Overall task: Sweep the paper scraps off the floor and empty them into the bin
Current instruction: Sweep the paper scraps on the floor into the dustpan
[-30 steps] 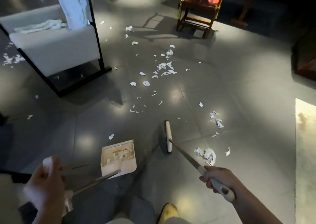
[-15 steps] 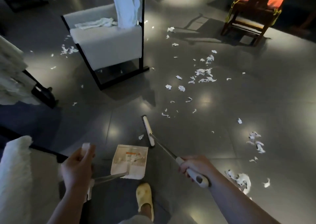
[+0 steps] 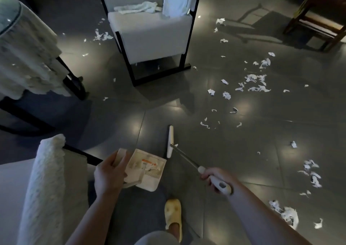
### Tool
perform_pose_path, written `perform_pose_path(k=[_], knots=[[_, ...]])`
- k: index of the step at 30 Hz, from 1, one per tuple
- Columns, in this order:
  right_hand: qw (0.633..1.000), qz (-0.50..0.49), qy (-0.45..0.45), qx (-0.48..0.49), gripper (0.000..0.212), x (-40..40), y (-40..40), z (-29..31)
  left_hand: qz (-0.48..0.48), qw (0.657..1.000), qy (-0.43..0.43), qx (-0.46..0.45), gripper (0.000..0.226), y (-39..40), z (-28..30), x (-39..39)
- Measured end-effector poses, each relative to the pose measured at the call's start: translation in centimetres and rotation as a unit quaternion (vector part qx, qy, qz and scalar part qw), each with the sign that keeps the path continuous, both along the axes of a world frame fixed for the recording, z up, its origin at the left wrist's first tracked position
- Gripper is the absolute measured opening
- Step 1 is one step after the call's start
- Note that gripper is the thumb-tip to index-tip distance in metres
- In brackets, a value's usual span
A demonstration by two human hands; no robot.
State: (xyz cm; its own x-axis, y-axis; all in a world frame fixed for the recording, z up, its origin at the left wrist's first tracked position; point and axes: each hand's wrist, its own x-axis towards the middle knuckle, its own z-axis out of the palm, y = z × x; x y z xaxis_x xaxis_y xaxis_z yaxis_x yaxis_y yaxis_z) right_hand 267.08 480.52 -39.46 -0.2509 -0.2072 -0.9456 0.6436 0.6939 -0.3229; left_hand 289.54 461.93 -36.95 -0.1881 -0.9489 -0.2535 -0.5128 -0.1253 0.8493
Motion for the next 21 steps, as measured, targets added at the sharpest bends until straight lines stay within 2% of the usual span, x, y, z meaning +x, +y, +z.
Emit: perform_pose_path(k=[4, 6, 8, 13, 18, 21], knots=[[0.995, 0.022, 0.094, 0.017, 0.008, 0.6, 1.4, 1.3, 0.018, 1.0, -0.02, 0.007, 0.025, -0.7, -0.5, 0.1], [0.993, 0.026, 0.112, 0.011, 0.014, 0.0, 1.6, 2.4, 0.019, 1.0, -0.021, 0.014, 0.028, -0.7, -0.7, -0.1], [0.995, 0.014, 0.098, 0.002, 0.016, -1.2, 1.6, 3.4, 0.008, 1.0, -0.026, 0.015, 0.032, -0.6, -0.9, -0.3], [0.996, -0.083, -0.005, -0.023, 0.016, -3.2, 3.1, 2.9, -0.046, 0.998, -0.025, 0.026, 0.035, 0.3, -1.2, -2.1], [0.989, -0.141, -0.041, -0.03, 0.001, -3.3, 7.8, -1.3, -0.175, 0.984, -0.032, 0.03, 0.021, 2.2, -1.0, -5.8], [0.967, -0.249, -0.04, -0.043, 0.006, -2.7, 13.4, -2.0, -0.233, 0.971, -0.048, 0.016, 0.01, 4.0, -0.9, -8.8]])
